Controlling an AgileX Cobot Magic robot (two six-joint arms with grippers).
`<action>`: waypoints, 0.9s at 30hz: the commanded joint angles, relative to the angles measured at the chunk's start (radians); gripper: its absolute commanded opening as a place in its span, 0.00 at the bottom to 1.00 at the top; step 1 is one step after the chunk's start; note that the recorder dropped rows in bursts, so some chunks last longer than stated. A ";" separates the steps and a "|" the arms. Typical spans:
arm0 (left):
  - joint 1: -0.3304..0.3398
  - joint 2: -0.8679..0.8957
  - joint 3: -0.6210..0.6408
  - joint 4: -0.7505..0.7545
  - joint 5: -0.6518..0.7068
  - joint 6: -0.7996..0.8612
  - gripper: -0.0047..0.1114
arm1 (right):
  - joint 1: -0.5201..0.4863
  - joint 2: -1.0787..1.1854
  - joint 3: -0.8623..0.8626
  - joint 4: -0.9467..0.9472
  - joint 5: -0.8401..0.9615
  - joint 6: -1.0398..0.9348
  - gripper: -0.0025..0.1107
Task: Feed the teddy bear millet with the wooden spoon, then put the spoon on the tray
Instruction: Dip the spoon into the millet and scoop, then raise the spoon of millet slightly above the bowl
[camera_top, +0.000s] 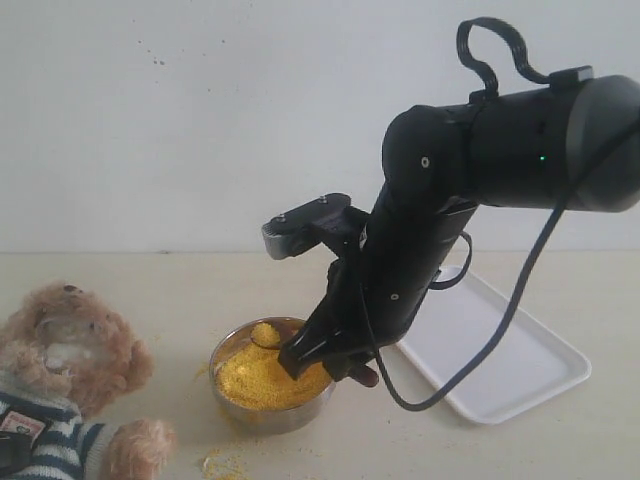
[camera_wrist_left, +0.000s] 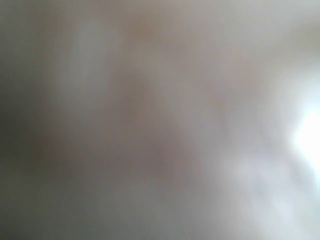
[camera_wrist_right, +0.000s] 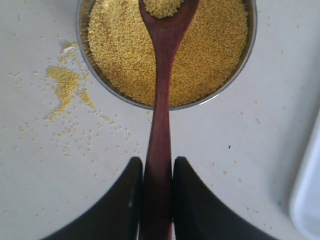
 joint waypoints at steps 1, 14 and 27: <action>0.001 -0.007 0.002 -0.023 0.009 0.005 0.07 | -0.010 -0.031 -0.003 -0.006 -0.001 -0.019 0.02; 0.001 -0.007 0.002 -0.023 0.009 0.005 0.07 | -0.032 -0.035 -0.003 0.066 0.058 -0.083 0.02; 0.001 -0.007 0.002 -0.023 0.009 0.005 0.07 | -0.032 -0.035 0.021 0.058 0.032 -0.064 0.02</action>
